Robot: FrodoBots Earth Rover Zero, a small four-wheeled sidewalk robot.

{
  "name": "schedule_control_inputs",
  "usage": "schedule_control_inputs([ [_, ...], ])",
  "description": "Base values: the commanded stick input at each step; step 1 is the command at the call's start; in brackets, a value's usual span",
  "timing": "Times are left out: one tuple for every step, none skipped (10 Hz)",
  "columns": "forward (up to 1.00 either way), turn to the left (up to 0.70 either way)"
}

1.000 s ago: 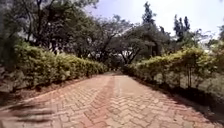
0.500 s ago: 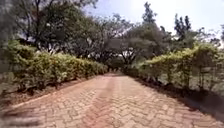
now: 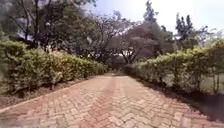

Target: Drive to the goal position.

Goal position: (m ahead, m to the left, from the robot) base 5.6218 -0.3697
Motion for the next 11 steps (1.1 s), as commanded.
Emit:
schedule_control_inputs([
  [0.7, 0.0],
  [0.7, 0.0],
  [0.7, 0.0],
  [0.7, 0.0],
  [0.7, 0.0],
  [0.7, 0.0],
  [0.7, -0.15],
  [0.7, -0.32],
  [0.7, -0.2],
  [0.7, -0.03],
  [0.7, 0.0],
])
